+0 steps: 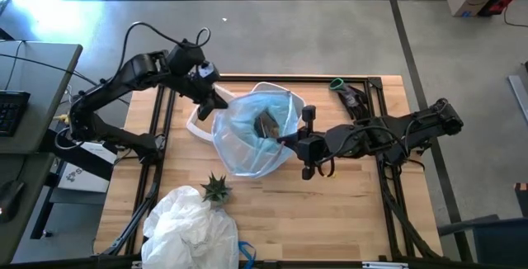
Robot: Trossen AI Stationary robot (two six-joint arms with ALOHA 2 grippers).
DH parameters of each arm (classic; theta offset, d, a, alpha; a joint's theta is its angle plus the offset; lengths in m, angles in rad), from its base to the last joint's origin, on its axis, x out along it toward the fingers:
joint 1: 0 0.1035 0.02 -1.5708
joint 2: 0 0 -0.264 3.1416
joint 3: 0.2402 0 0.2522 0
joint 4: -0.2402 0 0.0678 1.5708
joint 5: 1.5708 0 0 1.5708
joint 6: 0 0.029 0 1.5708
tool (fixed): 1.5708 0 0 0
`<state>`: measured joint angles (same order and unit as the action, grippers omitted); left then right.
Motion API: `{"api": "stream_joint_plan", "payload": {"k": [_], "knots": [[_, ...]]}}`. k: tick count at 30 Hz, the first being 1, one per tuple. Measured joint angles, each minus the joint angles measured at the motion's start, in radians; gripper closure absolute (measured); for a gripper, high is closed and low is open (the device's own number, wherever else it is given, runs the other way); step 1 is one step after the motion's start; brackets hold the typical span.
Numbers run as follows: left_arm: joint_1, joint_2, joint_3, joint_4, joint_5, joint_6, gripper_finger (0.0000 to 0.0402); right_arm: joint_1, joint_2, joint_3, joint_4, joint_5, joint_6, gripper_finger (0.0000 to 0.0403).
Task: Place trash/remove bag and relplace
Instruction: Remove the trash bag from the trash bin
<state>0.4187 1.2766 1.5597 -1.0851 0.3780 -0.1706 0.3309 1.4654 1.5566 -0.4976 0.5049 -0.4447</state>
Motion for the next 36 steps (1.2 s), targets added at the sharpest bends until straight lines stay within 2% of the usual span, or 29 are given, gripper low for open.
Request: {"api": "stream_joint_plan", "payload": {"k": [5, 14, 22, 28, 31, 36], "knots": [[-0.001, 0.0, 0.084, 0.001, -0.002, -0.001, 0.0401, -0.005, 0.0, 0.0, 0.0, 0.0, -0.003, 0.0403], [-0.032, 0.017, 0.25, 0.117, 0.015, -0.01, 0.0401, -0.044, 0.0, 0.0, 0.059, -0.012, -0.031, 0.0403], [-0.084, 0.112, 0.403, 0.165, 0.063, -0.002, 0.0402, -0.074, 0.0, 0.0, 0.193, -0.021, -0.125, 0.0403], [-0.111, 0.176, 0.534, 0.227, 0.156, -0.007, 0.0402, -0.105, 0.0, 0.0, 0.296, -0.021, -0.194, 0.0403], [-0.12, 0.204, 0.591, 0.197, 0.153, -0.008, 0.0401, -0.117, 0.0, 0.0, 0.376, -0.021, -0.252, 0.0403], [-0.096, 0.253, 0.611, 0.035, 0.097, -0.018, 0.0401, -0.135, 0.0, 0.0, 0.532, -0.026, -0.356, 0.0403]]}}
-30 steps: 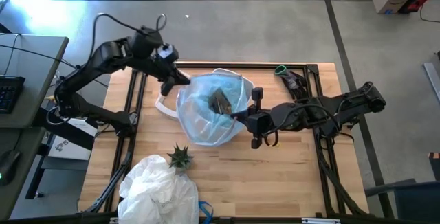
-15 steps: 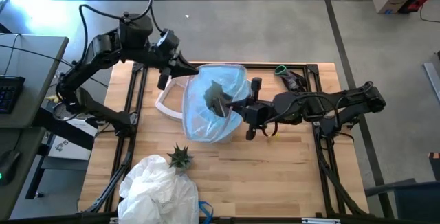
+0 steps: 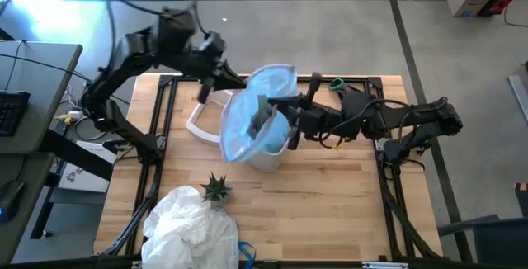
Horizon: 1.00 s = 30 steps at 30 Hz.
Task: Place trash/remove bag and relplace
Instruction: Remove the trash bag from the trash bin
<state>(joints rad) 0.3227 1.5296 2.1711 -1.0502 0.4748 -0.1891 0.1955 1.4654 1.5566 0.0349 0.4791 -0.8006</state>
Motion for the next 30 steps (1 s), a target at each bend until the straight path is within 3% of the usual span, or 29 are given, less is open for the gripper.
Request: {"api": "stream_joint_plan", "payload": {"k": [8, 13, 21, 30], "knots": [[-0.032, 0.029, 0.0, 0.01, 0.001, 0.008, 0.0401, -0.104, 0.0, 0.0, 0.006, -0.097, 0.125, 0.0396], [-0.036, 0.029, 0.0, 0.01, 0.001, 0.009, 0.0401, -0.152, 0.0, 0.0, -0.016, -0.127, 0.178, 0.035], [-0.036, 0.028, 0.0, 0.008, 0.001, 0.009, 0.0401, -0.176, 0.039, 0.0, 0.019, -0.261, 0.199, 0.0261], [-0.036, 0.031, 0.0, -0.015, 0.004, 0.009, 0.0401, -0.187, 0.101, 0.0, 0.128, -0.297, 0.199, 0.0242]]}}
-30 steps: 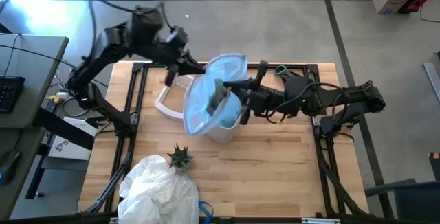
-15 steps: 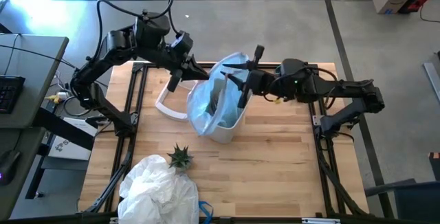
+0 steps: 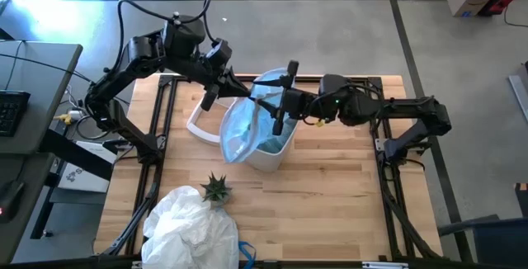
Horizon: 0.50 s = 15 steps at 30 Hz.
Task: Place trash/remove bag and relplace
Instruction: Remove the trash bag from the trash bin
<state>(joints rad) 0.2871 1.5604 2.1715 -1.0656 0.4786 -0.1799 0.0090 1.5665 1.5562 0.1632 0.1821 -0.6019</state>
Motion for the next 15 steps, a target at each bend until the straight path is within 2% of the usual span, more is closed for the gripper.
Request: {"api": "stream_joint_plan", "payload": {"k": [7, 15], "knots": [[-0.018, 0.005, 0.0, -0.008, 0.005, 0.0, 0.0401, -0.023, 0.001, 0.0, -0.001, -0.013, 0.045, 0.0242], [-0.042, 0.027, 0.001, -0.003, 0.038, -0.002, 0.0402, -0.035, 0.001, -0.002, -0.014, -0.087, 0.045, 0.0242]]}}
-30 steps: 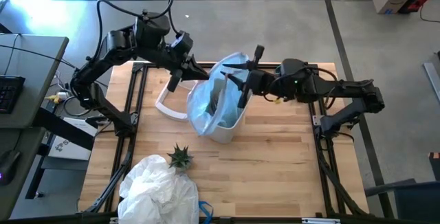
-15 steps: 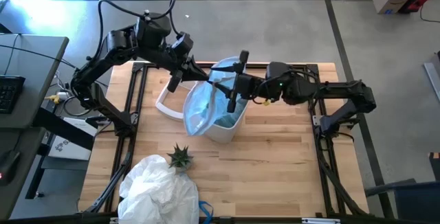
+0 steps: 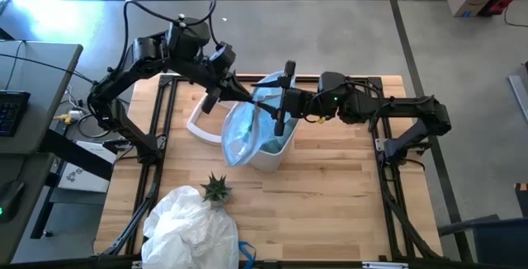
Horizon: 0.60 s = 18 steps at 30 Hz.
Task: Place trash/remove bag and relplace
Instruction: Remove the trash bag from the trash bin
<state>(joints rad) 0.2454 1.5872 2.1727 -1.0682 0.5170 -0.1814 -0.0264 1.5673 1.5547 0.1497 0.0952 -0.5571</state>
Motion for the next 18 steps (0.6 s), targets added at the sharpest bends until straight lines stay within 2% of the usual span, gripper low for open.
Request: {"api": "stream_joint_plan", "payload": {"k": [5, 12, 15, 18], "knots": [[-0.018, 0.019, 0.0, 0.028, 0.014, -0.007, 0.0402, -0.007, 0.009, 0.0, -0.019, -0.002, 0.0, 0.0242], [-0.05, 0.051, -0.004, 0.013, 0.04, -0.009, 0.0402, -0.023, 0.037, 0.002, 0.002, 0.118, 0.001, 0.0244], [-0.058, 0.052, -0.004, -0.001, 0.025, -0.002, 0.0402, -0.027, 0.037, 0.002, -0.001, 0.126, 0.004, 0.0264], [-0.059, 0.052, -0.003, -0.037, -0.034, 0.015, 0.0402, -0.027, 0.035, 0.002, -0.004, 0.152, 0.004, 0.0306]]}}
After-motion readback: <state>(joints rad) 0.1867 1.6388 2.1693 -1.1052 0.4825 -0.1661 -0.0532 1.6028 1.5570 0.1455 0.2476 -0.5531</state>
